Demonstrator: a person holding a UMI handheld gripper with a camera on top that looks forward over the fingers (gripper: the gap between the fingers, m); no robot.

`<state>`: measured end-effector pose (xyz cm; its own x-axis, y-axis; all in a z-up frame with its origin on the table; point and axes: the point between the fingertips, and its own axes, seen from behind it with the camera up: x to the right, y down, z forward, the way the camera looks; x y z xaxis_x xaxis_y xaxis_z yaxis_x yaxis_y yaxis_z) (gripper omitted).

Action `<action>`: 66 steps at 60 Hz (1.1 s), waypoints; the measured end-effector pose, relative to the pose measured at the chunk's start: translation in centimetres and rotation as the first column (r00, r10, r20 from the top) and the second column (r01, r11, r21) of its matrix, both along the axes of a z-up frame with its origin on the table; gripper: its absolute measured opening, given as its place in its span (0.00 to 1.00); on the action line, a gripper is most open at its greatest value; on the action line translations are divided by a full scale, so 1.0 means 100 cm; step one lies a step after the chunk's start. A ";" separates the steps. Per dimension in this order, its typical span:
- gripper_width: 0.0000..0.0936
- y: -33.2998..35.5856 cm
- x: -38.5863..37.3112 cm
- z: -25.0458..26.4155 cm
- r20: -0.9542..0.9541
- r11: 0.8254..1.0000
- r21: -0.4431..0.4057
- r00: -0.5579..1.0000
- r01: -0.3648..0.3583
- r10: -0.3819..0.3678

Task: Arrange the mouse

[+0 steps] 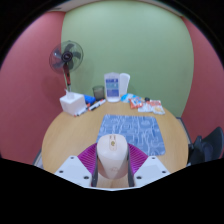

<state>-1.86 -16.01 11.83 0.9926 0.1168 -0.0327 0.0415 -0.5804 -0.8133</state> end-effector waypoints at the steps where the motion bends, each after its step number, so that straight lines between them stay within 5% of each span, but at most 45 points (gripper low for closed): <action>1: 0.43 0.009 0.002 0.009 -0.008 1.000 0.019 1.000 -0.002 0.002; 15: 0.43 0.148 0.047 0.055 -0.029 0.989 0.143 0.999 0.038 -0.034; 32: 0.43 0.202 0.071 -0.088 0.020 0.997 -0.043 0.998 0.057 -0.056; 43: 0.58 0.193 0.065 -0.124 0.002 0.992 -0.118 0.999 0.042 -0.042; 50: 0.93 0.184 0.068 -0.105 0.060 0.996 -0.082 0.998 0.042 -0.038; 66: 0.90 0.105 0.061 -0.013 0.110 0.995 -0.002 0.989 0.097 -0.096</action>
